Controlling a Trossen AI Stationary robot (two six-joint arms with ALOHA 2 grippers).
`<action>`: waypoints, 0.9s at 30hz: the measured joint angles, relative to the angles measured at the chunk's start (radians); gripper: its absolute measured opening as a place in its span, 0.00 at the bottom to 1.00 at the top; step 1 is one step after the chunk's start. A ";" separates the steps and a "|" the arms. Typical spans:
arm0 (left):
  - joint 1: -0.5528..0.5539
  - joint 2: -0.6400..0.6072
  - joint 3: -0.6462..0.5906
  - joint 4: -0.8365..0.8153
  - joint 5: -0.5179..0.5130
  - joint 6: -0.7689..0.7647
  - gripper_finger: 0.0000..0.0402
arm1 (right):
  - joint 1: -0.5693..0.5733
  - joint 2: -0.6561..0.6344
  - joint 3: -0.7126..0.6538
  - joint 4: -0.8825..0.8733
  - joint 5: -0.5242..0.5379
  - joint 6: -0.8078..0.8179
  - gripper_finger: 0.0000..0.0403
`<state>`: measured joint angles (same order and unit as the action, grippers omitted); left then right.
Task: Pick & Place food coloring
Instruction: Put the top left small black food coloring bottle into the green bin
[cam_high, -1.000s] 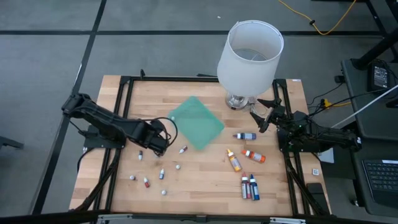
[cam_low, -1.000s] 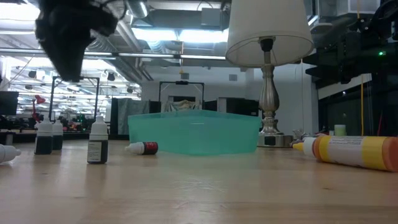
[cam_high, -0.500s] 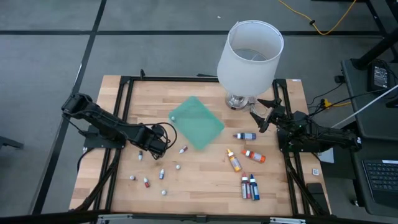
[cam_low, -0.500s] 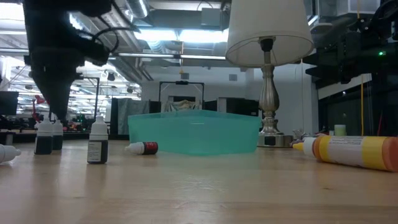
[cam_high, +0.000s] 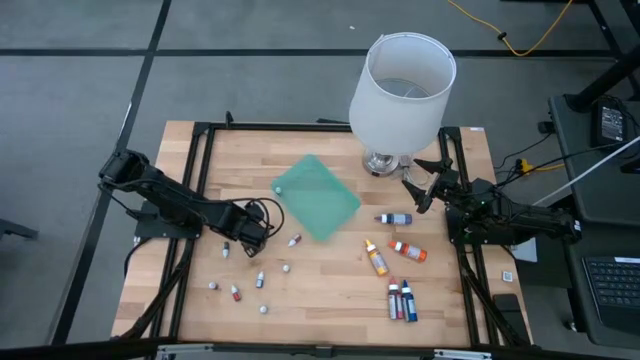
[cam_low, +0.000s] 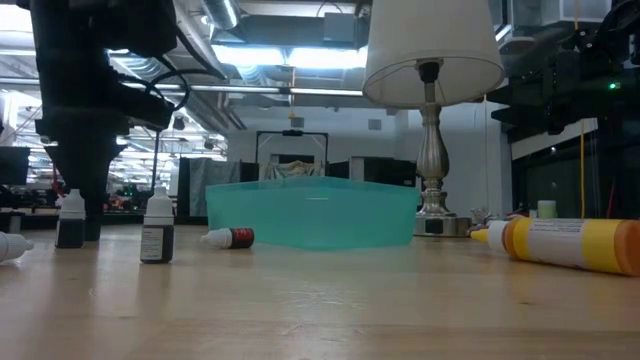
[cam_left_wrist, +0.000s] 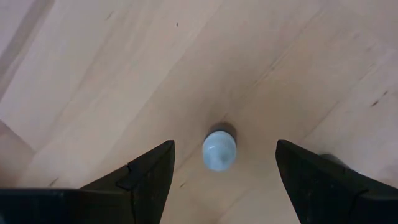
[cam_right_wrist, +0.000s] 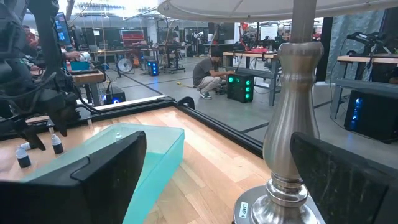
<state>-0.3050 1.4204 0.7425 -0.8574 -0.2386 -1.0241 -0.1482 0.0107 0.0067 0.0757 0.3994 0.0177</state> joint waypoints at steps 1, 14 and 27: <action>0.001 0.000 0.000 -0.001 -0.004 0.004 0.68 | 0.000 0.000 0.000 0.000 0.000 0.000 0.98; 0.011 0.000 0.000 -0.002 0.013 0.019 0.42 | 0.000 0.000 0.000 0.000 0.000 0.000 0.98; 0.011 0.000 0.000 -0.002 0.005 0.024 0.16 | 0.000 0.000 0.000 0.000 0.000 0.000 0.98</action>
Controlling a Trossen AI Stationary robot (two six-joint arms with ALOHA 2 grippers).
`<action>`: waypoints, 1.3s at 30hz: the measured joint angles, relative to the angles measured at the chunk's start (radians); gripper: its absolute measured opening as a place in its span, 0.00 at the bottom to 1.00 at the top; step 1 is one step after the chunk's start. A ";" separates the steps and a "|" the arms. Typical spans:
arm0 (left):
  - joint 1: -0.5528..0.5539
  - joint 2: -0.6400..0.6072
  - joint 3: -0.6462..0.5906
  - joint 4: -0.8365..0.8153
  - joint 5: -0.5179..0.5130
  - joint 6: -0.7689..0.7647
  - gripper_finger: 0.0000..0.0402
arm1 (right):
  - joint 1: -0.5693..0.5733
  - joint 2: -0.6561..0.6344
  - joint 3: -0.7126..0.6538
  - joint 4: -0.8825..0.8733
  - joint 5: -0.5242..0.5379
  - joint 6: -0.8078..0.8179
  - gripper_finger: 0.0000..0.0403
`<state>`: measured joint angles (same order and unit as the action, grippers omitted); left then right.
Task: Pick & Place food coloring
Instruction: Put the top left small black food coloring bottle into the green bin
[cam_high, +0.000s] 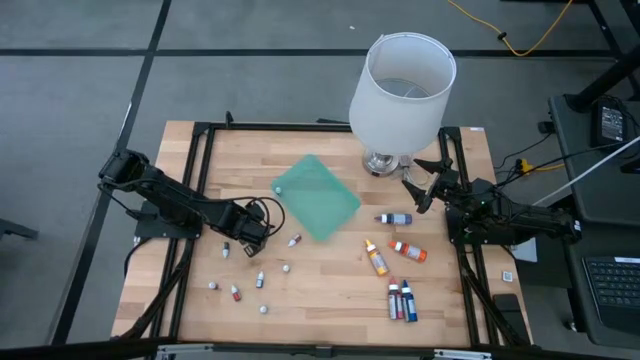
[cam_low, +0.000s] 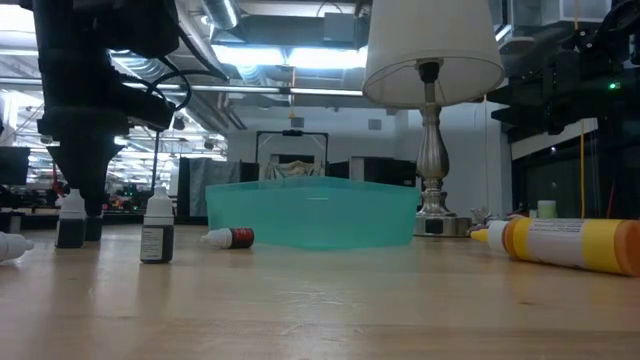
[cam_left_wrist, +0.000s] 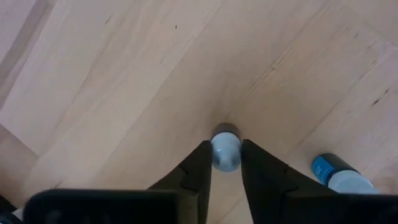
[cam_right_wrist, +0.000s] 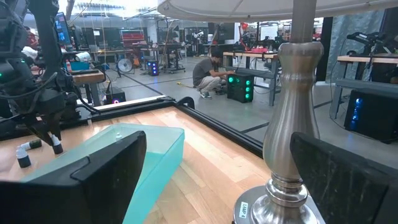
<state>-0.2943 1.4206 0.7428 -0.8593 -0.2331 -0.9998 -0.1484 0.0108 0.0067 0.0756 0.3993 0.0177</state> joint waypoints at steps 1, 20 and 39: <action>0.000 0.000 0.001 0.000 0.000 0.000 0.15 | 0.000 0.000 0.000 0.000 0.000 0.000 0.98; 0.025 0.001 0.218 -0.160 -0.009 0.061 0.14 | 0.000 0.000 0.000 0.000 0.000 0.000 0.98; 0.174 0.001 0.536 -0.288 -0.001 0.257 0.13 | 0.000 0.000 0.000 0.000 0.000 0.000 0.98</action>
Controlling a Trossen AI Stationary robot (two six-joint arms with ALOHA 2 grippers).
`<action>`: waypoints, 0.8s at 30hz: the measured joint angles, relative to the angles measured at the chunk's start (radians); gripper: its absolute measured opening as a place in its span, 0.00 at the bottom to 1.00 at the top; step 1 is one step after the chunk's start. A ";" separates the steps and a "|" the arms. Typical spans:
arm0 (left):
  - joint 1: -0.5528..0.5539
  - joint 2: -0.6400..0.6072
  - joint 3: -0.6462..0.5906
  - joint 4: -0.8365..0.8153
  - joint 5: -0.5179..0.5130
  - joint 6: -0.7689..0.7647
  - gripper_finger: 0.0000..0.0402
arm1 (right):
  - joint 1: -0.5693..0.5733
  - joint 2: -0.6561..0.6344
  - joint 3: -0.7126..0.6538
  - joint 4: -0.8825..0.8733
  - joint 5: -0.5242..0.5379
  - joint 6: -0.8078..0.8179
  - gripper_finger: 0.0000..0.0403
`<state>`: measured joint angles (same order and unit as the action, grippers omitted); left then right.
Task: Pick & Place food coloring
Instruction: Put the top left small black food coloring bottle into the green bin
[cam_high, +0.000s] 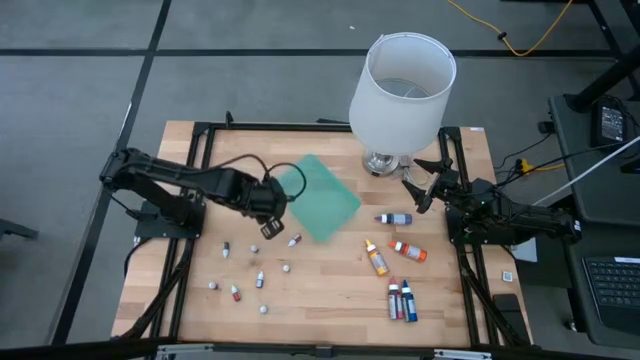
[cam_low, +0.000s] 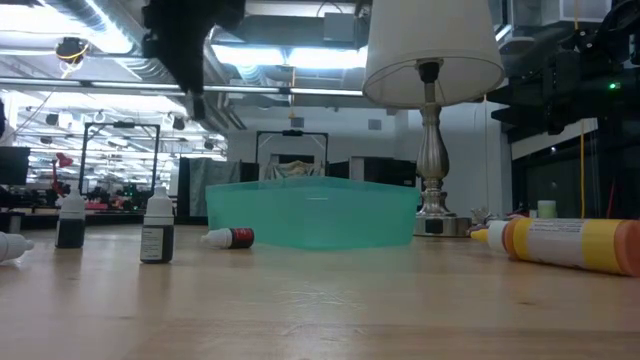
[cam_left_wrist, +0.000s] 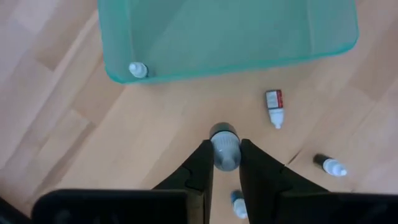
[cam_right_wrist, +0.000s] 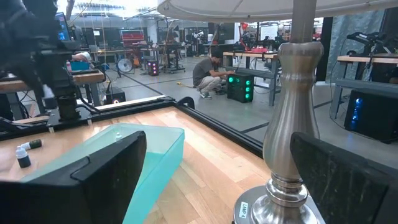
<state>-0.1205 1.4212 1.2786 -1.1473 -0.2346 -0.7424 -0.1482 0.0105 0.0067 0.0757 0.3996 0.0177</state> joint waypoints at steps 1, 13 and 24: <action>0.015 0.003 0.013 -0.004 0.004 0.017 0.13 | 0.000 0.000 0.000 0.000 0.000 0.000 0.98; 0.211 0.131 0.128 -0.040 0.023 0.177 0.13 | 0.000 0.000 0.000 0.000 0.000 0.000 0.98; 0.353 0.274 0.140 0.052 0.045 0.275 0.13 | 0.000 0.000 0.000 0.000 0.000 0.000 0.98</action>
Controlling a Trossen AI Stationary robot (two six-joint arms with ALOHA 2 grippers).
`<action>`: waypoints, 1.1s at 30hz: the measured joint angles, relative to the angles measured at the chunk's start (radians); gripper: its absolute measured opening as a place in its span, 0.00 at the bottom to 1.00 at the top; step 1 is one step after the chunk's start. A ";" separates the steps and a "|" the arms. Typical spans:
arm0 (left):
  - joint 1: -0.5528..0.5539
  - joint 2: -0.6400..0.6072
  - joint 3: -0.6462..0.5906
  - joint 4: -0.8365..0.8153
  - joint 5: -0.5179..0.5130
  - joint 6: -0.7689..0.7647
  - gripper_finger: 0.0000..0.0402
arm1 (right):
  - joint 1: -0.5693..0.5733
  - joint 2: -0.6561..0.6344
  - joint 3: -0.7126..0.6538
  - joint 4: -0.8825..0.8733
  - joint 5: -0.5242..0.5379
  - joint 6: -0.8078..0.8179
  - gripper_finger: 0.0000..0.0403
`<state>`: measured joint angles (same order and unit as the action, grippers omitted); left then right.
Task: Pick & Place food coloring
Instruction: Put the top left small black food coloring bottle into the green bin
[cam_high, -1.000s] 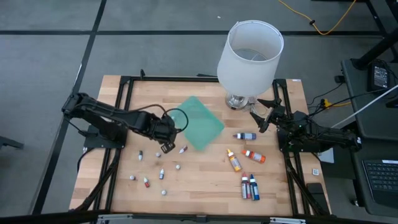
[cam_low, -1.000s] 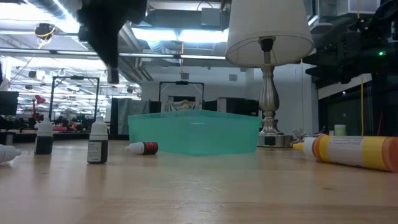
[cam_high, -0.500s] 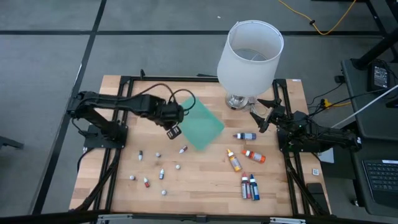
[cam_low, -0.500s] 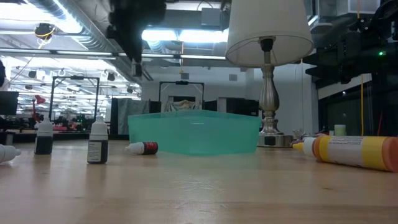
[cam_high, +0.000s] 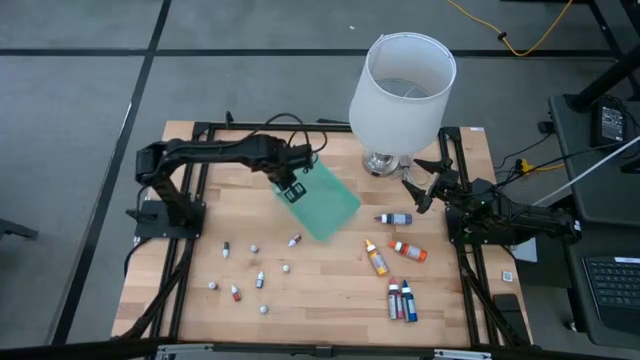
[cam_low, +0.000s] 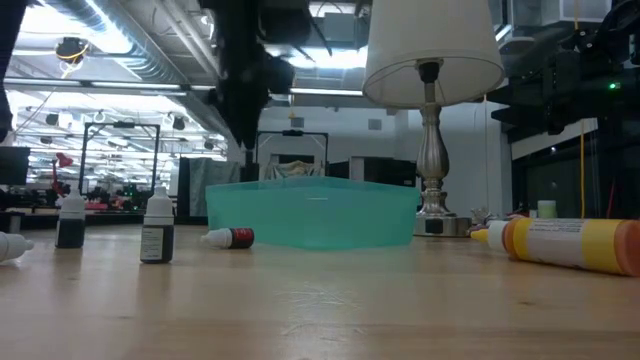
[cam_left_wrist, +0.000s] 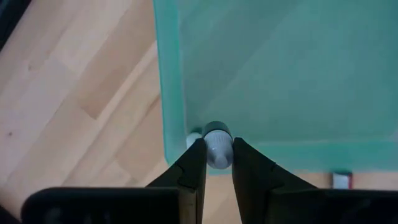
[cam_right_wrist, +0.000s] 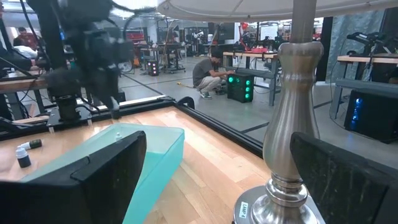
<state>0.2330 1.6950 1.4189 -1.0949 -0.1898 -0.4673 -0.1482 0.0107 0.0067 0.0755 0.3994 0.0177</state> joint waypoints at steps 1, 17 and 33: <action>0.007 0.012 0.000 0.010 0.002 0.002 0.13 | 0.000 0.000 0.000 0.000 0.000 0.000 0.98; 0.025 0.107 -0.069 0.164 0.033 -0.036 0.13 | 0.000 0.000 0.000 0.000 0.000 0.000 0.98; 0.031 0.107 -0.228 0.286 0.045 -0.063 0.13 | 0.000 0.000 0.000 0.000 0.000 0.000 0.98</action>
<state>0.2638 1.8015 1.1914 -0.8087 -0.1450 -0.5301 -0.1486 0.0109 0.0067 0.0755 0.3994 0.0177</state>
